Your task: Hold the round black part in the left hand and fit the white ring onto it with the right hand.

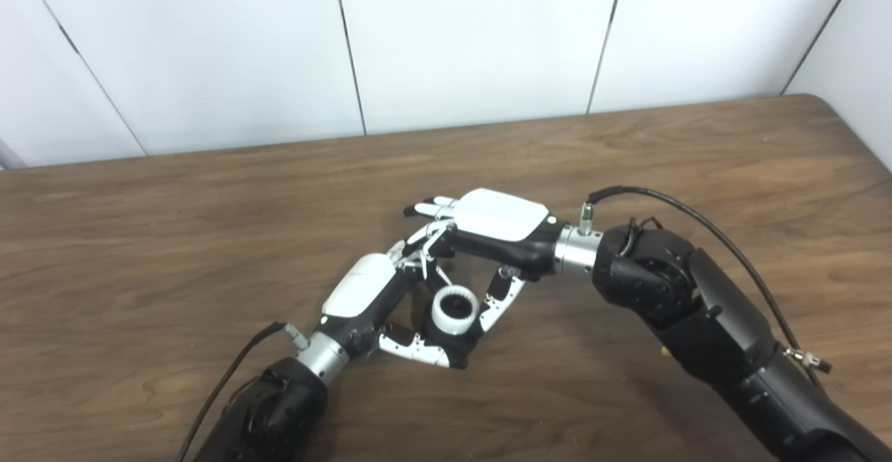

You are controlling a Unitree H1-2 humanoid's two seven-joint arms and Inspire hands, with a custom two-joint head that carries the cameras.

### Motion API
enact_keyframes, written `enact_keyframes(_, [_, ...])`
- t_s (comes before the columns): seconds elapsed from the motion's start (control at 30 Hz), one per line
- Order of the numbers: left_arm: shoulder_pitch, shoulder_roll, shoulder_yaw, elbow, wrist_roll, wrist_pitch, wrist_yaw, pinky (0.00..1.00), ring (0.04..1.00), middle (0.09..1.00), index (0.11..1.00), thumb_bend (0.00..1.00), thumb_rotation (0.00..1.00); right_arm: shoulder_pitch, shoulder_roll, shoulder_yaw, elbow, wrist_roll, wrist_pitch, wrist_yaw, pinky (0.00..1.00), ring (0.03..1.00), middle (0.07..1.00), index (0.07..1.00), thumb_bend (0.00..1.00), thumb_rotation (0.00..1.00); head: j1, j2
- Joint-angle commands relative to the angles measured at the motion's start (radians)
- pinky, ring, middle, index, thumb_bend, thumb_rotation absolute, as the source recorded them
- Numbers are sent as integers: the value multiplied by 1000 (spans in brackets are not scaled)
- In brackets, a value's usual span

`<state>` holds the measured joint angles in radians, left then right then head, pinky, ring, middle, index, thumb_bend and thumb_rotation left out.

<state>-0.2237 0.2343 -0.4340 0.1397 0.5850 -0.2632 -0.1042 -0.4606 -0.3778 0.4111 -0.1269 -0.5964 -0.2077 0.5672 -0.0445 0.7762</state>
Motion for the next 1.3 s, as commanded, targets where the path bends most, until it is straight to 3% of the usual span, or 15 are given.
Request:
enact_keyframes(0.0, [23, -18, -36, 13, 18, -1, -28, 1000, 1000, 869, 482, 525, 60, 1, 4, 16, -5, -2, -17, -7, 1000, 984, 813, 483, 526, 137, -3, 2])
enact_keyframes(0.9, [18, -28, -83, -45, 101, 124, -34, 1000, 998, 889, 483, 525, 58, 42, -20, 39, 15, 5, -46, -38, 1000, 981, 812, 481, 525, 136, 10, 19])
enact_keyframes(1.17, [16, -28, -89, -37, 98, 120, -37, 1000, 1000, 875, 483, 525, 57, 53, -29, 50, 8, 6, -41, -24, 1000, 989, 828, 490, 525, 149, 13, 16])
enact_keyframes(1.2, [15, -28, -89, -35, 94, 117, -36, 1000, 1000, 872, 483, 525, 55, 55, -31, 50, 4, 12, -41, -22, 1000, 989, 830, 542, 758, 196, 14, 16])
enact_keyframes(1.23, [14, -28, -89, -33, 90, 114, -37, 1000, 1000, 865, 483, 524, 53, 57, -34, 49, 0, 17, -43, -22, 1000, 988, 834, 587, 902, 240, 16, 17])
enact_keyframes(1.27, [14, -29, -89, -32, 88, 115, -39, 1000, 1000, 864, 483, 524, 52, 59, -37, 48, -4, 21, -47, -23, 1000, 987, 837, 611, 951, 263, 17, 18])
